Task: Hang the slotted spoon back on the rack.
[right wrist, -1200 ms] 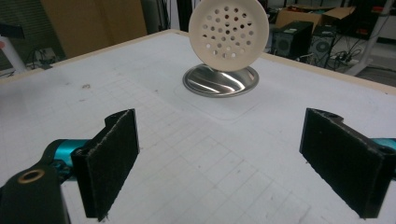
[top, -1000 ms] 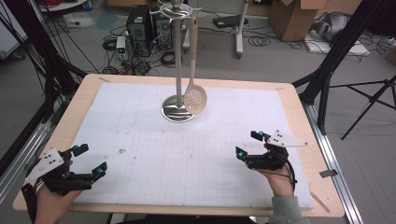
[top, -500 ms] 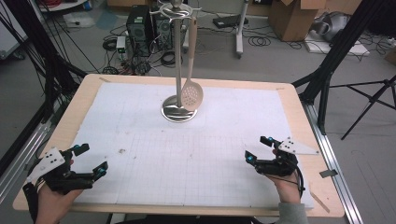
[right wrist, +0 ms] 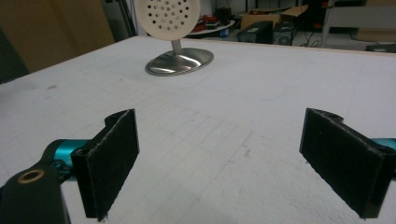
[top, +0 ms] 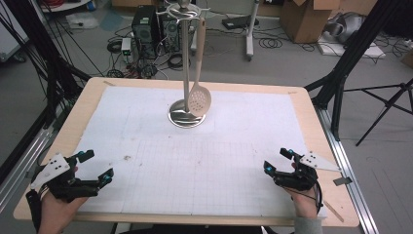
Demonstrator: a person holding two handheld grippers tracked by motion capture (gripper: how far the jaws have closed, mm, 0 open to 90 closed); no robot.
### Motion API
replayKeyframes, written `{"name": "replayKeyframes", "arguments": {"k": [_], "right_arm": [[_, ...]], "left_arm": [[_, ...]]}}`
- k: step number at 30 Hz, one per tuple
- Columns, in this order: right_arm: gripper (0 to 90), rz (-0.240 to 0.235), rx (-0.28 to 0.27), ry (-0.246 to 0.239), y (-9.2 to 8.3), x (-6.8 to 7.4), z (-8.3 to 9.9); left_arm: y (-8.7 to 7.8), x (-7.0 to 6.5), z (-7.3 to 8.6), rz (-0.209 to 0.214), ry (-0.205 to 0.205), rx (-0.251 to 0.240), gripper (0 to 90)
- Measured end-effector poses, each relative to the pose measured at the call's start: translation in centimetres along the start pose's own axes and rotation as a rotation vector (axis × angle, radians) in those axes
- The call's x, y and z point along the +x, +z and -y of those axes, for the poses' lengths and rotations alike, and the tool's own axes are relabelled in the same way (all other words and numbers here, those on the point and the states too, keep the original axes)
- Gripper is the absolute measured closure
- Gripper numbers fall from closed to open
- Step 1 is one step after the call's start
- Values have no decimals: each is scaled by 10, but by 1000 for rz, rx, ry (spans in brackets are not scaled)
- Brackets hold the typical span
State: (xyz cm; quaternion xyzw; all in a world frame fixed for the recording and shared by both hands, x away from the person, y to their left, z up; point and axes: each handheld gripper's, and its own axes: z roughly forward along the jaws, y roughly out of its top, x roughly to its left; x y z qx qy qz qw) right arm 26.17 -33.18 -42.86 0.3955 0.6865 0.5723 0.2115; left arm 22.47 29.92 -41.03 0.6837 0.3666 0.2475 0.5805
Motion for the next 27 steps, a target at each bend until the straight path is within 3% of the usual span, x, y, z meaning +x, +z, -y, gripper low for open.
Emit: {"name": "replayKeyframes", "arguments": {"k": [9, 14, 17, 20, 27], "right_arm": [[111, 38, -14, 13, -11, -6, 4], [110, 73, -20, -7, -17, -9, 5], [111, 110, -13, -21, -21, -9, 6], [111, 187, -43, -36, -27, -10, 8], [111, 215, -61, 7, -38, -17, 15]], "left_arm": [[-3, 3, 1, -17, 0, -3, 18], [-5, 6, 3, -39, -6, -15, 18], [-7, 8, 5, -61, -6, -20, 19], [-9, 13, 9, -89, -14, -17, 18], [-15, 24, 19, -179, -25, -12, 18]]}}
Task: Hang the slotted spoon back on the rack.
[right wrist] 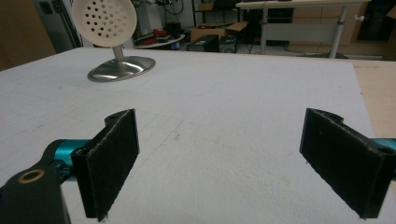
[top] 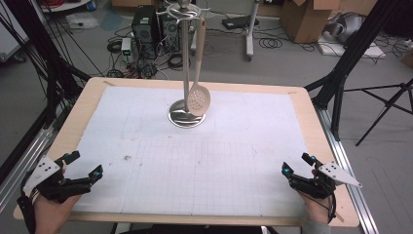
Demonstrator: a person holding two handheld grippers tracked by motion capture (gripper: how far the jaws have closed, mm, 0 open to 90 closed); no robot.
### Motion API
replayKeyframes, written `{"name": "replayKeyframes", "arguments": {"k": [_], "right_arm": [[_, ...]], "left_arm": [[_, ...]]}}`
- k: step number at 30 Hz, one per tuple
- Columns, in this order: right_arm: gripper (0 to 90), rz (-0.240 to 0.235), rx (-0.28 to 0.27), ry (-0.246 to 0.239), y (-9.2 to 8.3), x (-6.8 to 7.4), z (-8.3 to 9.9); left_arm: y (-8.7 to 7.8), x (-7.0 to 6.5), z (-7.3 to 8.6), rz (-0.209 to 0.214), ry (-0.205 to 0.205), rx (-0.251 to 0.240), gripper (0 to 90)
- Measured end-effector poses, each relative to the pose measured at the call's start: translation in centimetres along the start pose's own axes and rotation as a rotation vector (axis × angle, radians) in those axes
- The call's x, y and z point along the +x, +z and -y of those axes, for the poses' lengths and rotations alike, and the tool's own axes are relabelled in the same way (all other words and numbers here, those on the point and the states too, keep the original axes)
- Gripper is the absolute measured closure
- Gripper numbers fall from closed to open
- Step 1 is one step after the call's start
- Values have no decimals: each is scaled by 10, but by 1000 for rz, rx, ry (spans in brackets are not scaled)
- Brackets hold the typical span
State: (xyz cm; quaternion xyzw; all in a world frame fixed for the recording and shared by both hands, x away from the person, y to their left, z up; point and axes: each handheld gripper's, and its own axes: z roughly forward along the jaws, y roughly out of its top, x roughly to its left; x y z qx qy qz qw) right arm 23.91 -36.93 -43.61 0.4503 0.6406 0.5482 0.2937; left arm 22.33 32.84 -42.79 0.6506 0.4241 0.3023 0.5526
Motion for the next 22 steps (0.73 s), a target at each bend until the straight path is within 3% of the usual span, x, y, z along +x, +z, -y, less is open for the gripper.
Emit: {"name": "replayKeyframes", "arguments": {"k": [6, 16, 22], "right_arm": [[110, 9, -8, 11, -4, -4, 0], [110, 54, -20, 19, -15, -13, -2], [110, 46, -16, 20, -12, -11, -3]], "left_arm": [[-3, 5, 5, -29, -3, 9, 18], [-13, 8, 1, -73, 10, -15, 18], [-12, 7, 2, -81, 14, 2, 18]]}}
